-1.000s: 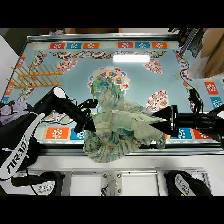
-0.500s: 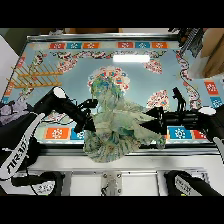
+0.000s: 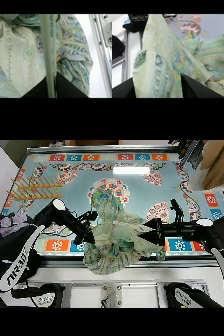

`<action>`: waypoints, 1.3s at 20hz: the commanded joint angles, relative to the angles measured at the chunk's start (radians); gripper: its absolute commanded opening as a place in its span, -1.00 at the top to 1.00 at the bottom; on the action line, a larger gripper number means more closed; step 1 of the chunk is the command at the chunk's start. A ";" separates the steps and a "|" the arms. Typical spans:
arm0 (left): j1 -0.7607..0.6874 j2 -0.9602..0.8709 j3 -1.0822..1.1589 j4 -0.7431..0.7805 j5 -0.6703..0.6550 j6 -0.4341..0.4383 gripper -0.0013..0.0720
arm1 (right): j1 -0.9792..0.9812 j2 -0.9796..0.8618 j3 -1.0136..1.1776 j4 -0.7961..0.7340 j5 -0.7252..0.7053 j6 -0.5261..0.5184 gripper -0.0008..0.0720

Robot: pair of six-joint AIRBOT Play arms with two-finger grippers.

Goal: Fold the clothes and pants, and hang the long-sleeved shirts on hangers.

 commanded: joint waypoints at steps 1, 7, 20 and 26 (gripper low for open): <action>-0.001 0.000 0.000 -0.004 0.000 0.001 0.94 | 0.001 -0.001 0.000 0.000 -0.003 0.000 -0.42; -0.001 0.000 0.000 -0.004 0.000 0.001 0.94 | 0.001 -0.001 0.000 -0.003 0.000 0.000 0.66; -0.001 0.000 0.000 -0.005 0.001 0.000 0.94 | 0.001 -0.001 0.000 -0.006 -0.012 -0.455 0.95; -0.001 0.000 0.000 -0.005 0.002 0.000 0.94 | 0.001 -0.001 0.000 -0.006 -0.022 -0.455 0.95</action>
